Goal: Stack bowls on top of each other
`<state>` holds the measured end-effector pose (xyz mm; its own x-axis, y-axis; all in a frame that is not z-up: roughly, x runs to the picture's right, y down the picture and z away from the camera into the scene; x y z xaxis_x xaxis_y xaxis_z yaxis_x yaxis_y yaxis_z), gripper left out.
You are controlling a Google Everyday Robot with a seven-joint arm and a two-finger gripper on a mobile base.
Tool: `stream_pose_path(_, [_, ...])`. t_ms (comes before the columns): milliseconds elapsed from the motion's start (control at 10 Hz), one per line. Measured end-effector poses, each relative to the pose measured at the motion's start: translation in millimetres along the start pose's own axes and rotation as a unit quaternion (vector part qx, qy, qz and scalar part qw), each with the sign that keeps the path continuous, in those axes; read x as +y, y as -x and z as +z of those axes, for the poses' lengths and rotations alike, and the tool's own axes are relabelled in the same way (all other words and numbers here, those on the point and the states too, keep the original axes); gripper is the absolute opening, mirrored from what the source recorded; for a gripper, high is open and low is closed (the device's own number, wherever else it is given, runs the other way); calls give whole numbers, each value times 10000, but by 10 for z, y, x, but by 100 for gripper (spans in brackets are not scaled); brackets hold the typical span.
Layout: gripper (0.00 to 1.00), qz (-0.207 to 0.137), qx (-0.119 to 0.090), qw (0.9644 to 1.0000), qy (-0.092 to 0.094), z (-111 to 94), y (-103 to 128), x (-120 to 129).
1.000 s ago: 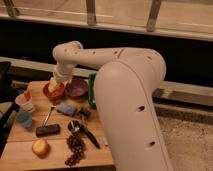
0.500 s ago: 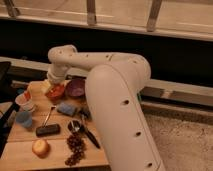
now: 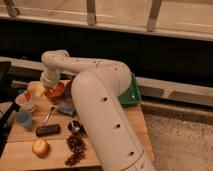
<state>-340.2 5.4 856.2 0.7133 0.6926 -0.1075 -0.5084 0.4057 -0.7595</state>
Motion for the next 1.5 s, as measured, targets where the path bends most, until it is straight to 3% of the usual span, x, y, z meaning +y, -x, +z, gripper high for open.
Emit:
stream_pose_path(400, [72,-41,55,9994,334,262,-55,-113])
stream_pose_path(600, [72,14,192,9986,492,369,-61,-162])
stream_pose_path(700, [72,74,223,9983,542,399,-59,-203])
stream_pose_path(900, [70,365,320,9955,815,452,-121,-332])
stream_pose_path(1200, [39,592,494,9912,1075,596,-157,-367])
stream_pose_path(1500, [11,630,579,9902,1106,612,-168,-368])
